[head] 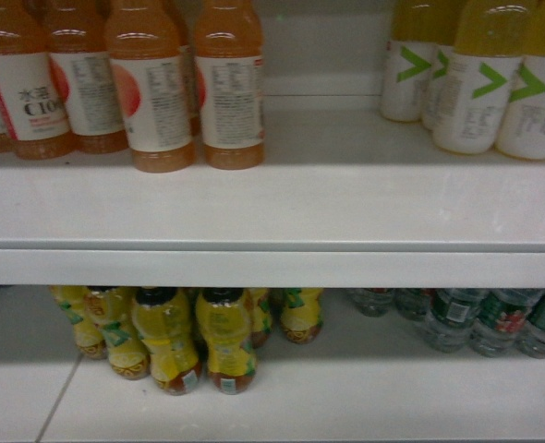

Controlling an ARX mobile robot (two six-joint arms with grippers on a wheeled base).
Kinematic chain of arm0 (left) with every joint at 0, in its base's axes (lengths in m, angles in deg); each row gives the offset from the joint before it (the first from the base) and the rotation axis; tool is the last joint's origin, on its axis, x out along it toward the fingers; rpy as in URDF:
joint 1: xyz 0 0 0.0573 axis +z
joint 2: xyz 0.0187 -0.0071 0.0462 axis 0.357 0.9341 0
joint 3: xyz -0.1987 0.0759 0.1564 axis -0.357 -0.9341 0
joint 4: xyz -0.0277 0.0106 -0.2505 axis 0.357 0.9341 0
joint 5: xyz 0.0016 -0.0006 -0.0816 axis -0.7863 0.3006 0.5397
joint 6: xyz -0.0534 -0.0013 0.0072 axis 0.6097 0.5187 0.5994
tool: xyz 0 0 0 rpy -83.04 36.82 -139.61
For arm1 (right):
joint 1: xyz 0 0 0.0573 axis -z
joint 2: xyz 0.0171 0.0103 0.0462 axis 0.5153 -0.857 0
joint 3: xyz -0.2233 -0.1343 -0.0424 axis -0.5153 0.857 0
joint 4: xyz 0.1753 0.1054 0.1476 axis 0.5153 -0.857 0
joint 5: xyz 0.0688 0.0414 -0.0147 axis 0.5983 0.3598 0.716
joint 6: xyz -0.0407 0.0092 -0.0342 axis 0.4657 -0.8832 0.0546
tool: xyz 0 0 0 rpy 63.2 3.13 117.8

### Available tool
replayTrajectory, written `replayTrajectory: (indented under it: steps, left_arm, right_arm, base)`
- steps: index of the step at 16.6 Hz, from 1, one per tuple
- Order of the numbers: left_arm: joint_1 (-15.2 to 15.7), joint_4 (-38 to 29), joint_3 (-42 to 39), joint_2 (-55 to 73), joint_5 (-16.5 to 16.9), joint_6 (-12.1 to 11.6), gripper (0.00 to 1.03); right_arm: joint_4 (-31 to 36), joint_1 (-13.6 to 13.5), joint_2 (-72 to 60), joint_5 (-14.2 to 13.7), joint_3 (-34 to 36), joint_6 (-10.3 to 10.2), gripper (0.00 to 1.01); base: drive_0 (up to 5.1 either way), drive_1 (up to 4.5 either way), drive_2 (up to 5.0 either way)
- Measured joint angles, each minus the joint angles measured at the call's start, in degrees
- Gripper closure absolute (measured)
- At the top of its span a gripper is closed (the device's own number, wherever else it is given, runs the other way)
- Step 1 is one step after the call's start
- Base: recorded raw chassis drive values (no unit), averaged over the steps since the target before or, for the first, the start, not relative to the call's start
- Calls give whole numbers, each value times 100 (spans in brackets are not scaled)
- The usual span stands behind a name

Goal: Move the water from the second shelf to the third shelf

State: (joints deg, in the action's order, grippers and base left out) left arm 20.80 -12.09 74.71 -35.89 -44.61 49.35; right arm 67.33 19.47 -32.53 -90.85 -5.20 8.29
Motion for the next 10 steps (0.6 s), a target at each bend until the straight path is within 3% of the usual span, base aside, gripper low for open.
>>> replayTrajectory:
  steps: [10]
  left_arm:
    - [0,15,0,0,-2,2,5]
  right_arm:
    - [7,0,0,-2,0,4,58]
  base:
    - [-505,240,240]
